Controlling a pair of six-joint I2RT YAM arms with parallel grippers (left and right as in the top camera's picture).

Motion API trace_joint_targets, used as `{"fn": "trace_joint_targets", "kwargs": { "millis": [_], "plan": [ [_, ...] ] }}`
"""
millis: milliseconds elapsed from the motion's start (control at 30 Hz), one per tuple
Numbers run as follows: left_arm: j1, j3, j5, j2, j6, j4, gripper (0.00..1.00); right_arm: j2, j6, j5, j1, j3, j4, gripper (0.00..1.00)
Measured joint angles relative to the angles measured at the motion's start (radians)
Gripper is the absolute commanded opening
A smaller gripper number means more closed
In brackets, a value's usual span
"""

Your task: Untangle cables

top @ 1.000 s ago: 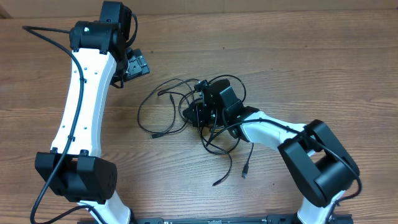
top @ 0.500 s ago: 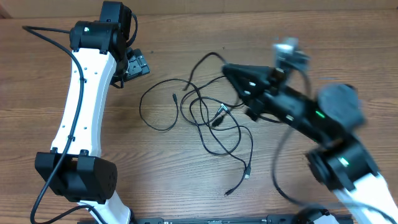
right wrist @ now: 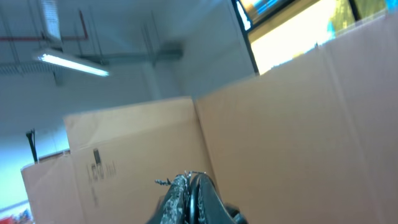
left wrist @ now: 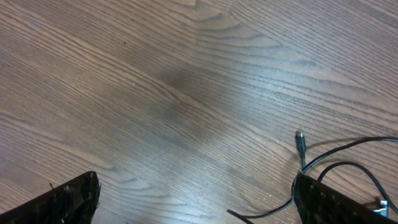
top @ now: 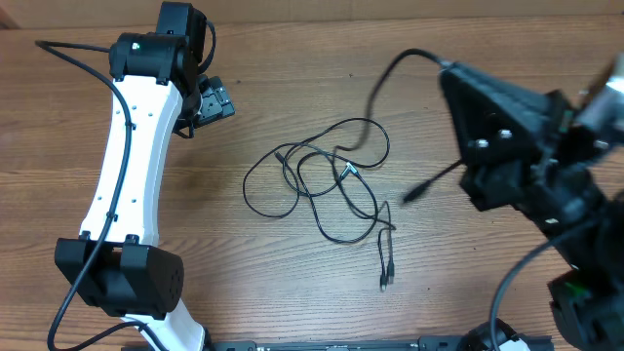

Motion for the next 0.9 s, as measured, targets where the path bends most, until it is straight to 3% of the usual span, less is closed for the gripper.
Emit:
{"fn": "trace_joint_targets", "kwargs": {
  "millis": [600,833,900],
  "plan": [
    [0.000,0.000,0.050,0.000,0.011,0.026,1.00,0.048,-0.014,0.302,0.000,0.056,-0.082,0.04],
    [-0.025,0.000,0.549,0.000,0.482,0.011,1.00,0.092,-0.037,0.329,-0.027,0.056,-0.164,0.04],
    [-0.050,0.000,0.629,0.000,0.577,0.004,0.92,0.106,-0.039,0.332,-0.035,0.056,-0.180,0.04]
  ]
}}
